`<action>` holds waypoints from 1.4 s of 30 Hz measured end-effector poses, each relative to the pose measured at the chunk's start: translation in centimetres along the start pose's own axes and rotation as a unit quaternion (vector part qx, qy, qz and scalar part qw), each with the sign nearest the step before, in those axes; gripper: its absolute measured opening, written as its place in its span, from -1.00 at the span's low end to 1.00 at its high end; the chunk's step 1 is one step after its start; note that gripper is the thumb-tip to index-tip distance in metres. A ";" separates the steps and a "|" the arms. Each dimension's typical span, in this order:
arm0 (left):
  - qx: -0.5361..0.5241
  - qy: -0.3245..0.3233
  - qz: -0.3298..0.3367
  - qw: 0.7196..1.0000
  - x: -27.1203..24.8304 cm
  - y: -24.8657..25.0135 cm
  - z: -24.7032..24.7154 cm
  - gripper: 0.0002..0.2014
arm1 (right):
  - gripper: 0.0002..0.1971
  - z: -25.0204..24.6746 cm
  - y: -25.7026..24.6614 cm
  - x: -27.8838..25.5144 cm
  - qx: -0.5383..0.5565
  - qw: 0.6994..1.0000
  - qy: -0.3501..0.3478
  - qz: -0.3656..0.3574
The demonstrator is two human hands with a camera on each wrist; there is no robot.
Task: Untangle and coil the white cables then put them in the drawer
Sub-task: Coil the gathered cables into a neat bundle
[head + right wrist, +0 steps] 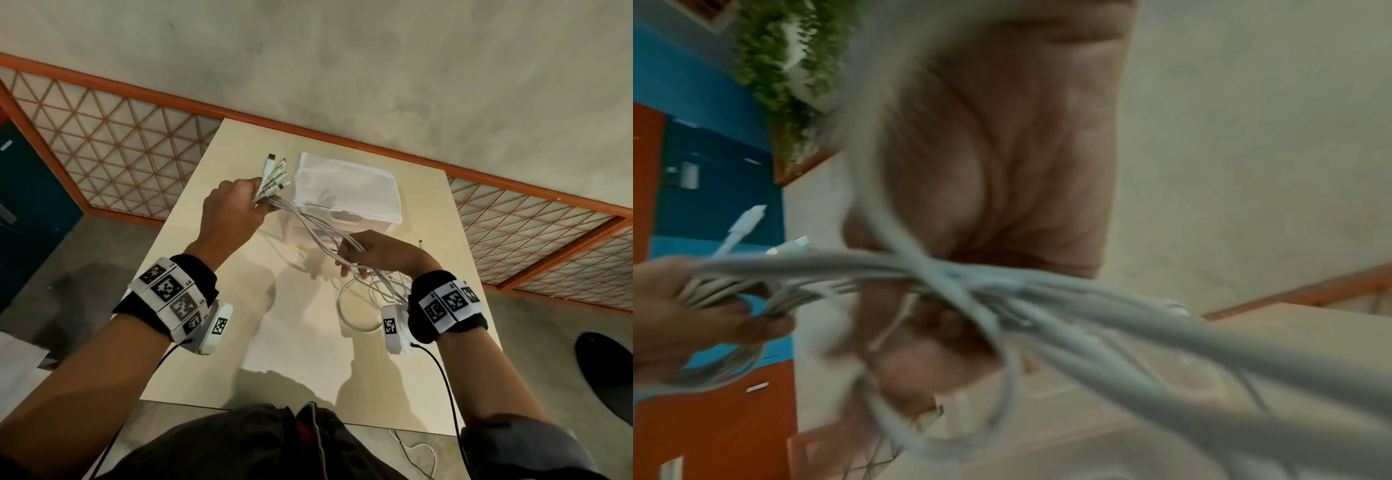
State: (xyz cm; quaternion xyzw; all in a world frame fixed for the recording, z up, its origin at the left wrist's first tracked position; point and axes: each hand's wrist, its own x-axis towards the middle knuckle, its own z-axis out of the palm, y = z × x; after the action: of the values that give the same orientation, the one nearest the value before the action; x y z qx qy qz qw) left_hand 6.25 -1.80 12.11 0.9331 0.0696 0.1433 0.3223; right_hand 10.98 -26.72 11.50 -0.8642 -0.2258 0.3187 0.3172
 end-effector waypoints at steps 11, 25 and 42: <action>0.043 -0.081 -0.073 0.993 0.6 -1.3 1.1 -0.63 | -0.74 0.4 1.8 -0.8 0.045 0.996 0.050 -0.053; 0.077 -0.081 -0.063 0.992 1.9 -2.0 1.1 -0.69 | -0.61 -3.2 8.5 -2.6 0.078 0.984 -0.161 0.013; 0.106 -0.027 -0.136 0.985 1.6 -1.8 3.1 -0.54 | -0.50 -6.6 9.1 -4.2 0.058 0.994 -0.091 -0.010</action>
State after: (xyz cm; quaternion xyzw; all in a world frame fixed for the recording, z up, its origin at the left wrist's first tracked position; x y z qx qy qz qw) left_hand 8.62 -1.84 9.00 0.9474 0.2022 0.0647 0.2396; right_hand 14.32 -38.27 10.84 -0.8095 -0.2439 0.4051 0.3480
